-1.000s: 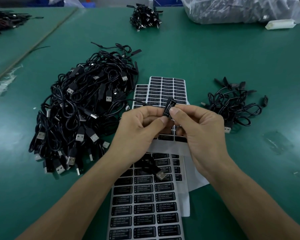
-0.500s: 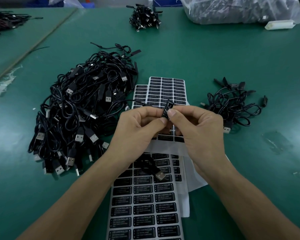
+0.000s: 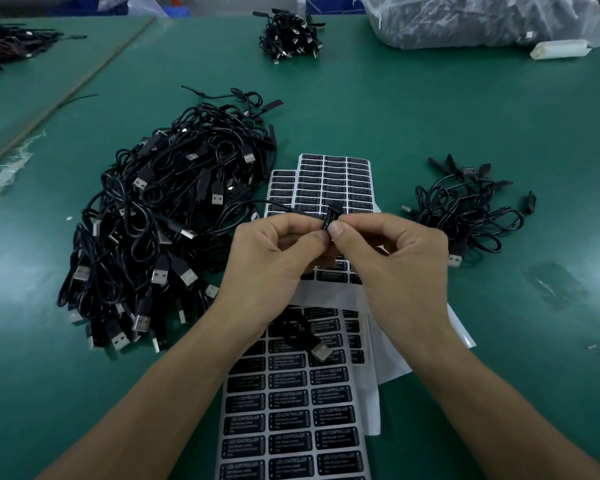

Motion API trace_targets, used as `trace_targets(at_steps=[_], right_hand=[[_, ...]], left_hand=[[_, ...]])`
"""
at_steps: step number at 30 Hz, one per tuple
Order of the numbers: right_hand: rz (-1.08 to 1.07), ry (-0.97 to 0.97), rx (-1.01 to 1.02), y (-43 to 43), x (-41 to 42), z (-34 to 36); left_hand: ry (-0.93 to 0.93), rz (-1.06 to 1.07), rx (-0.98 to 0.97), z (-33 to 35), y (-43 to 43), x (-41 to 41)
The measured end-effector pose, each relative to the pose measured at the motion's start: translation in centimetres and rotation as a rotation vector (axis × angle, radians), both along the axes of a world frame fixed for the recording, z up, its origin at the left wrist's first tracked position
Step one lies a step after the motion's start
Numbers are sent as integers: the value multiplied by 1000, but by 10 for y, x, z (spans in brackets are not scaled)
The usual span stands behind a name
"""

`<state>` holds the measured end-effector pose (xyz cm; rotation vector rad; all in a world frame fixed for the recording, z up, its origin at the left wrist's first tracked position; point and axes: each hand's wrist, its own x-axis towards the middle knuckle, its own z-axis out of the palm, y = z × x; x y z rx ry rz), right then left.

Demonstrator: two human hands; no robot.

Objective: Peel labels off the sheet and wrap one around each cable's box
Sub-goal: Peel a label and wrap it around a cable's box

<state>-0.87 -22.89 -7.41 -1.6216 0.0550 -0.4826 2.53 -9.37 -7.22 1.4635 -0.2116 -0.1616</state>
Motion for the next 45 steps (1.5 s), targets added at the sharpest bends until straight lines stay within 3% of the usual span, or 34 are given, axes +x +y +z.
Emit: trace_targets(at_steps=[15, 45], right_hand=[[-85, -49, -60, -3, 0, 1], [28, -149, 3, -3, 4, -3]], left_hand=[[-30, -20, 15, -3, -1, 1], [-2, -18, 65, -2, 0, 1]])
